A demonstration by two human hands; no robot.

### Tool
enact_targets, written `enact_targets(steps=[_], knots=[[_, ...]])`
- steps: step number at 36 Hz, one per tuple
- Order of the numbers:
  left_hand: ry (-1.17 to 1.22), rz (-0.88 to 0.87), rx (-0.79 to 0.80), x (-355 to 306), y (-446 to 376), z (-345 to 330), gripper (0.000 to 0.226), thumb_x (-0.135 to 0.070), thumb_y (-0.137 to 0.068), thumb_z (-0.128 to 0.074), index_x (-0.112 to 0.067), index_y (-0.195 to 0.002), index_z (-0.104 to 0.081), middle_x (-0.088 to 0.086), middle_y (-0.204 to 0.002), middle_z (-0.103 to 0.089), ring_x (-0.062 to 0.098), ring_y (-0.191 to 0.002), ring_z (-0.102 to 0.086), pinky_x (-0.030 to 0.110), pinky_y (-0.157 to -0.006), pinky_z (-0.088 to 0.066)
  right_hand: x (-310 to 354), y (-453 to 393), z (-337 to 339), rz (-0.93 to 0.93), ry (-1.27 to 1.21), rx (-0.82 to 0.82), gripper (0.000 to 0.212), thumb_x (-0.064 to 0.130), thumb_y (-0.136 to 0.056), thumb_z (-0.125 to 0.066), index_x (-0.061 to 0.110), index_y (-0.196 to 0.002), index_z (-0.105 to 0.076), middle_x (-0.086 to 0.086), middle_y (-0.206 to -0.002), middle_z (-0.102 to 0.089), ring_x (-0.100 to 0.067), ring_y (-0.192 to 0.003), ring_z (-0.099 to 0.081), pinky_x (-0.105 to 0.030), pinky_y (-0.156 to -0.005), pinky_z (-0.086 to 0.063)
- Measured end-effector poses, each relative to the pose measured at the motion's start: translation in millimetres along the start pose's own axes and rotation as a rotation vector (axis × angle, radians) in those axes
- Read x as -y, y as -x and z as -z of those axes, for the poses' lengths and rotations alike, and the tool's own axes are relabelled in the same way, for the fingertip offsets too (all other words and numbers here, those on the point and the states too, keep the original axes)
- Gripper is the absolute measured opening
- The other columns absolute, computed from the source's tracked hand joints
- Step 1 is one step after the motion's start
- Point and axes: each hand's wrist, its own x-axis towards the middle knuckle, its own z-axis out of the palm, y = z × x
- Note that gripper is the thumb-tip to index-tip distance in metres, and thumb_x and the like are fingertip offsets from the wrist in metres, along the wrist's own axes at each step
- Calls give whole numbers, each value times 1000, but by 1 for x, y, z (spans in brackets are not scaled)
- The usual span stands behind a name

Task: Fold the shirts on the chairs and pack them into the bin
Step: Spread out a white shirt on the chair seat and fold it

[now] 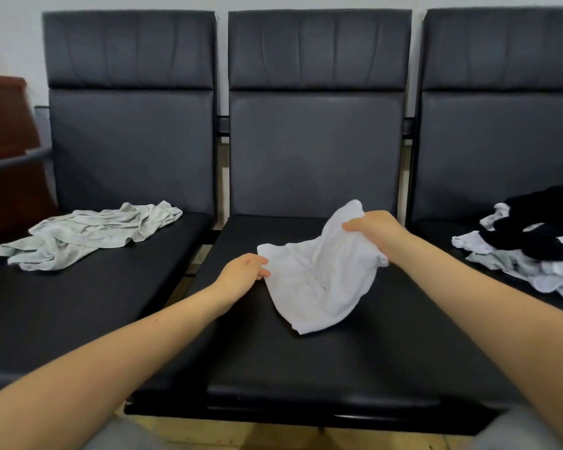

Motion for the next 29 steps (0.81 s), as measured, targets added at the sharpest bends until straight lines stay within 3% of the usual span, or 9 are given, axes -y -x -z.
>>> enact_targets(steps=[4, 6, 10, 13, 17, 20, 22, 25, 29], knots=[[128, 58, -74, -2, -3, -1, 35, -28, -105, -28, -16, -116, -60, -2, -94, -70, 16, -100, -62, 26, -88, -36, 12, 13, -21, 241, -12, 148, 43, 32, -84, -71, 14, -121, -58, -7, -121, -59, -26, -103, -58, -30, -62, -44], [162, 63, -104, -2, -6, -1, 40, -32, -106, -27, -13, -117, -60, 0, -92, -71, 19, -98, -64, 28, -89, -39, 18, 25, -36, 297, 80, 263, 28, 38, -84, -71, 18, -101, -61, -2, -112, -61, -19, -99, -59, -28, -67, -47], [117, 43, -153, -2, -10, 0, 47, -37, -104, -30, -9, -125, -59, 8, -120, -63, 24, -111, -58, 32, -95, -41, 19, 41, -54, 243, 168, 594, 33, 37, -95, -58, 8, -108, -68, -5, -93, -72, -16, -79, -66, -27, -71, -53], [8, 46, -164, -3, -10, -2, 48, -39, -102, -36, -9, -134, -52, 8, -130, -54, 19, -108, -50, 29, -89, -38, 9, 38, -61, 265, 202, 469, 26, 27, -94, -55, 6, -98, -70, -2, -81, -68, -14, -66, -61, -24, -61, -48], [24, 6, -203, 3, -13, -6, 28, -32, -97, -50, -11, -113, -59, 4, -108, -61, 23, -103, -58, 38, -92, -48, -18, 20, -66, 335, 364, 153, 31, 40, -90, -57, 14, -73, -51, 2, -74, -51, -14, -62, -45, -25, -58, -34], [98, -15, -257, 5, -17, -6, 24, -25, -96, -50, -9, -111, -58, 5, -107, -62, 23, -100, -58, 37, -85, -49, -37, 28, -71, 311, 551, 211, 60, 67, -82, -57, 17, -113, -53, 1, -106, -57, -18, -97, -57, -29, -74, -44], [100, -49, -282, 6, -19, -6, 20, -21, -98, -47, -9, -109, -58, 2, -101, -60, 21, -97, -57, 32, -78, -46, -48, 35, -77, 321, 675, 232, 78, 72, -79, -57, 17, -132, -44, -2, -120, -47, -25, -123, -42, -37, -94, -43], [-100, -50, -311, 11, -22, -3, 24, -22, -98, -44, -8, -115, -54, 5, -105, -61, 26, -101, -58, 32, -77, -43, -59, 35, -82, 371, 716, 195, 80, 76, -75, -57, 19, -130, -46, 1, -114, -38, -22, -123, -35, -38, -94, -42], [-519, -7, -370, 19, -30, 4, 50, -16, -91, -48, -14, -140, -39, 10, -130, -53, 32, -122, -45, 43, -99, -38, -64, 29, -75, 393, 666, 276, 67, 70, -76, -62, 25, -125, -50, 2, -112, -39, -21, -118, -35, -37, -94, -41]])
